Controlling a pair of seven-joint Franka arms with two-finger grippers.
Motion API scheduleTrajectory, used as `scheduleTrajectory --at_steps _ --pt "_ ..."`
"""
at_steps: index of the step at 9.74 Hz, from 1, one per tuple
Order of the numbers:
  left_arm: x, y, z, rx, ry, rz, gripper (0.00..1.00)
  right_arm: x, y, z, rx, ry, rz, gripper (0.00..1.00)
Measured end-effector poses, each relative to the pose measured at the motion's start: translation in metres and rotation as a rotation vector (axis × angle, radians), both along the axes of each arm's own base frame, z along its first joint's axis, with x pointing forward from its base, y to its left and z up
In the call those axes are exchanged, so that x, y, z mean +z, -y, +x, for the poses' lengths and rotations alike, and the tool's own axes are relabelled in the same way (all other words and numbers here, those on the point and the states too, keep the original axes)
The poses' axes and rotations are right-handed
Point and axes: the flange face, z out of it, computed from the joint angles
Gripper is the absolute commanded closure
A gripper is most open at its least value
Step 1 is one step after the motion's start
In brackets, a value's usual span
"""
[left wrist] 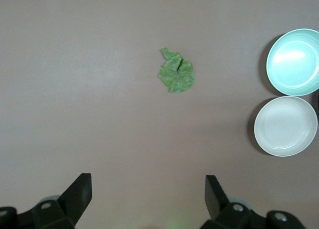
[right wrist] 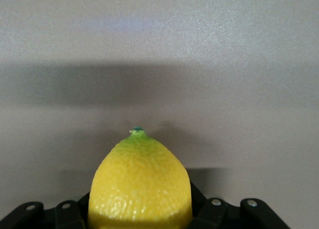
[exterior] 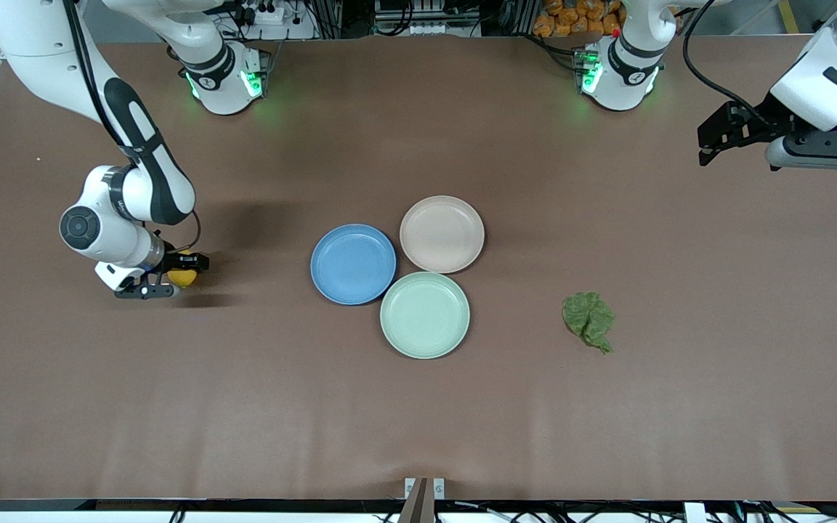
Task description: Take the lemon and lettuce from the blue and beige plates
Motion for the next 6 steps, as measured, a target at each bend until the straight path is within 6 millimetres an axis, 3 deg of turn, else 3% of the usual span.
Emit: scheduleTrajectory --at_steps 6 --pt "-0.0020 -0.0037 0.0019 0.007 -0.004 0.000 0.00 0.0006 -0.0001 0.0034 -0.005 0.005 0.002 0.00"
